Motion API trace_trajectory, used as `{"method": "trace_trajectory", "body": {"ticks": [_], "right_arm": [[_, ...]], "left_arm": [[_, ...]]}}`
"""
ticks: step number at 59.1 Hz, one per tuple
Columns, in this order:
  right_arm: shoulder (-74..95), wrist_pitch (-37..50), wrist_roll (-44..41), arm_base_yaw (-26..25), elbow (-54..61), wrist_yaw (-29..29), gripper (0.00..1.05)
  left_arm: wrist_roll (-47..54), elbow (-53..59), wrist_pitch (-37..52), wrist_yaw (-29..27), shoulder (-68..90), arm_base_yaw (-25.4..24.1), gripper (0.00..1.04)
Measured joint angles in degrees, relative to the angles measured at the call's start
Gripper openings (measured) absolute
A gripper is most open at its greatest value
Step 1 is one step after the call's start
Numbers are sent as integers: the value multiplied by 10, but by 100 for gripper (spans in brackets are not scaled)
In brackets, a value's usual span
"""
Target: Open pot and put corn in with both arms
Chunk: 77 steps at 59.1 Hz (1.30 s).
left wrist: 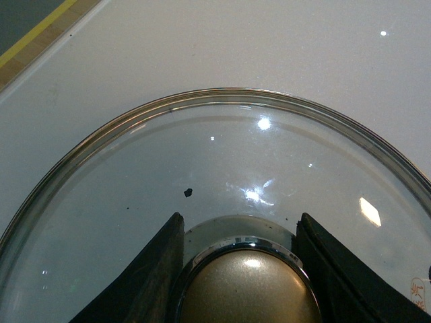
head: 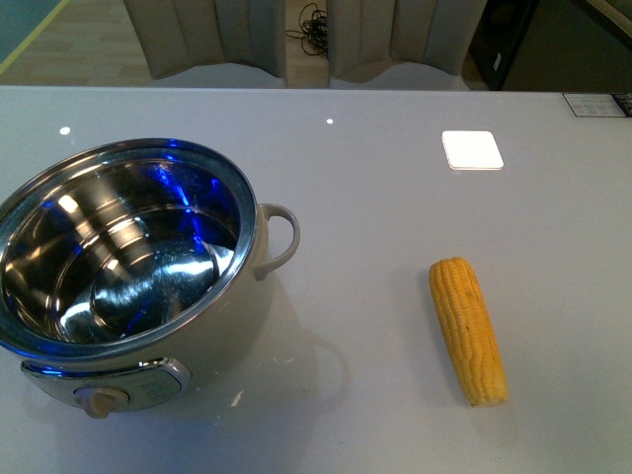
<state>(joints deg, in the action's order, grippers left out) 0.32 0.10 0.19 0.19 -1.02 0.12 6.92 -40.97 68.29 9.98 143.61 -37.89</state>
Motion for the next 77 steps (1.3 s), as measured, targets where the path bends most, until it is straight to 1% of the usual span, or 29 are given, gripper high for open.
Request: {"method": "trace_trajectory", "body": {"ticks": [15,17,28,30,35,37,42,51,59,65,72,77], "right_arm": [[0,0,0,0,0,0,96],[0,0,0,0,0,0,96],[0,0,0,0,0,0,96],[0,0,0,0,0,0,96],[0,0,0,0,0,0,96],[0,0,0,0,0,0,96],[0,0,0,0,0,0,96],[0,0,0,0,0,0,96],[0,0,0,0,0,0,96],[0,0,0,0,0,0,96],[0,0,0,0,0,0,96],[0,0,0,0,0,0,96]], "left_arm": [[-1,-2,0,0,1,0,44],[-3,-2,0,-1,1,0,48],[-13,-2,-11,-1,-9,-2,78],[-15,-1,-13,0,-12,-2,82],[-21,5,-25,1,-36,-4,96],[-23,8,-30,4,-48,-5,99],[-26,21,-45,8,-83,-8,97],[-40,56,-75,28,-172,-11,98],[-68,93,-133,51,-321,-5,98],[-90,107,-179,51,-423,14,98],[-118,120,-238,41,-552,57,98],[-136,127,-264,26,-626,88,98]]}}
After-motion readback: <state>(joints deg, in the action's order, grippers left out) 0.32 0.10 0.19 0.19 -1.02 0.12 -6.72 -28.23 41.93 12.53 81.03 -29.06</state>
